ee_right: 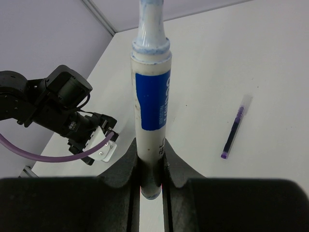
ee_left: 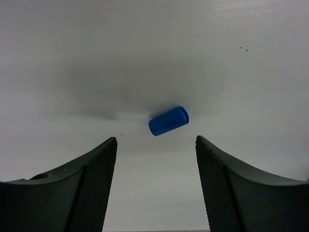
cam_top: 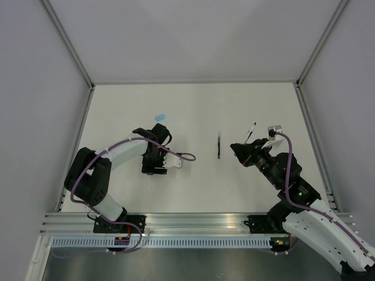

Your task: Insert the pens into the pen caps

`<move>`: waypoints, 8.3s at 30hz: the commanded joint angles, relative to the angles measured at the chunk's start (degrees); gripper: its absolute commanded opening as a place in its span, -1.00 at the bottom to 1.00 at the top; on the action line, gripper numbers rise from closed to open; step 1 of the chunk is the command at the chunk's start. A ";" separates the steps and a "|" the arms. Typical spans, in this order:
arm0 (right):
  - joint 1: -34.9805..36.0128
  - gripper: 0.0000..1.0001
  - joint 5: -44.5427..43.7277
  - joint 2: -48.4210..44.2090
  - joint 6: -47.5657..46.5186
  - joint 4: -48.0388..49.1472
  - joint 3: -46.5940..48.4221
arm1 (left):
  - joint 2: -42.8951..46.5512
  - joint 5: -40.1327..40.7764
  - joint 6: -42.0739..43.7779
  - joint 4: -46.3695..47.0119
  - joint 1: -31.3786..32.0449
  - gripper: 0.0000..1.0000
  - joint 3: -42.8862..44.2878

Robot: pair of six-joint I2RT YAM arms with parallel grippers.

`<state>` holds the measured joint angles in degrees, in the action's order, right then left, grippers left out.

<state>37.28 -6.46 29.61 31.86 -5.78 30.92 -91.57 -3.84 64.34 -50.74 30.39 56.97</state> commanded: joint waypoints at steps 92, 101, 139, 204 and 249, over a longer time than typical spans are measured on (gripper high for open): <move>0.08 -0.96 -1.01 -0.25 0.31 -0.55 2.75 | -16.54 1.55 -4.40 3.54 -1.30 0.17 7.28; 0.16 -0.96 -1.10 -0.51 0.22 -0.63 2.75 | -17.59 1.02 -5.27 4.07 -1.39 -0.55 7.54; 0.08 -0.95 -1.63 -0.16 0.14 -0.72 2.75 | -21.02 -5.22 -13.53 4.60 -1.30 -0.21 12.11; 0.08 -0.97 -1.45 7.13 0.22 2.79 1.25 | -13.55 -17.76 -32.25 7.32 -0.69 -0.94 16.24; 13.52 -0.99 33.97 23.92 -8.65 24.68 1.78 | 26.53 -41.95 -116.55 117.54 0.02 -0.95 -20.93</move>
<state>49.89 26.30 53.17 25.12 16.91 29.87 -65.80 -47.07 -49.47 64.01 29.78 36.86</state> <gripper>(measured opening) 0.209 0.215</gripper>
